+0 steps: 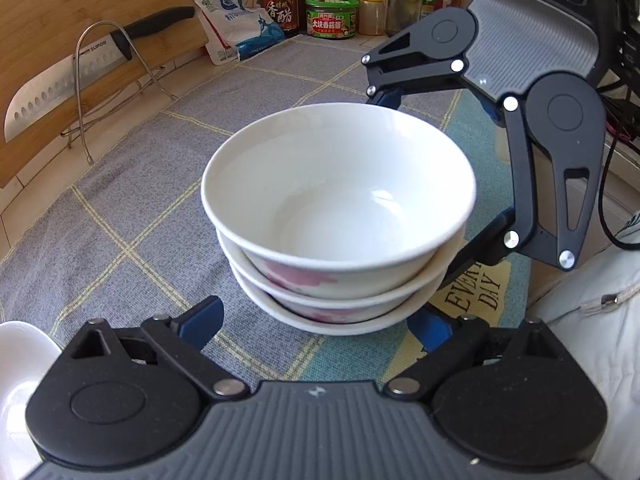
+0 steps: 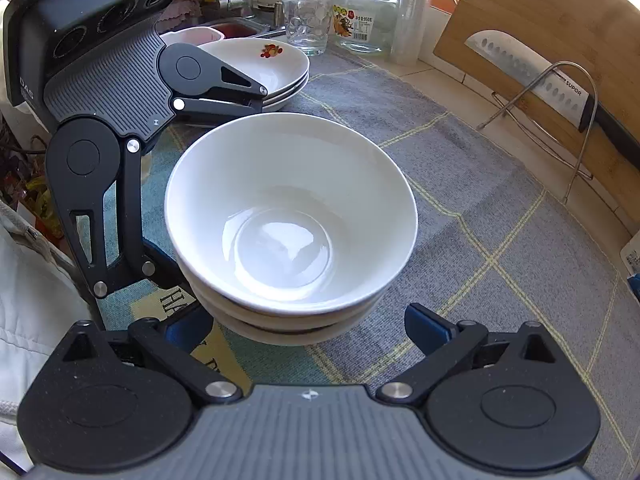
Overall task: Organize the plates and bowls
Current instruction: 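Lift the bowl stack with both tools and carry it toward the plate stack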
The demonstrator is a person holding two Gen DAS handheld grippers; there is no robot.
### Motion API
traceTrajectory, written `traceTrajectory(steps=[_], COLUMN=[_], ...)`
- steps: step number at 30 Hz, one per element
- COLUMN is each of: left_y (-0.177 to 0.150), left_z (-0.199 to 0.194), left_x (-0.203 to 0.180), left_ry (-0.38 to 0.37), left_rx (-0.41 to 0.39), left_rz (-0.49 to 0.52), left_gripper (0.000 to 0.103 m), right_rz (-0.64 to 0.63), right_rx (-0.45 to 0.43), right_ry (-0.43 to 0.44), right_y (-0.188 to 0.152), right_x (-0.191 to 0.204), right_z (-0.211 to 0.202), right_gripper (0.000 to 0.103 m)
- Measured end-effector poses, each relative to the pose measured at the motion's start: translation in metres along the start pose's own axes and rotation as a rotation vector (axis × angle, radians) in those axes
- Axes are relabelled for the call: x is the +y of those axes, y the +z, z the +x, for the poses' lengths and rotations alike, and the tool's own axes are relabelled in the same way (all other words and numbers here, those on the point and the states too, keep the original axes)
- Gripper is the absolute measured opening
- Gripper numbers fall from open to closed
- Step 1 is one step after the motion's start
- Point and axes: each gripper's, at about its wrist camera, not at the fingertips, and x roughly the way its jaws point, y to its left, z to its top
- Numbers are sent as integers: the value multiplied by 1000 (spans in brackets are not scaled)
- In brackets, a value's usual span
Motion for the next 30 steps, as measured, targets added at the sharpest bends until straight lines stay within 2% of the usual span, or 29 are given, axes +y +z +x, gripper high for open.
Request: traceTrajectory(steps=[5, 18, 30], left_y=[0, 4, 2], left_z=[0, 5, 6], left_x=[3, 8, 10], left_ry=[-21, -96, -164], left_rx=[20, 32, 32], left_rz=[25, 120, 185], left_gripper=[95, 89, 85], right_rz=[-18, -47, -61], right_rx=[9, 20, 52], right_ry=[27, 89, 100], right_y=[1, 10, 15], right_x=[0, -6, -4], right_z=[4, 6, 6], right_gripper=[97, 96, 93])
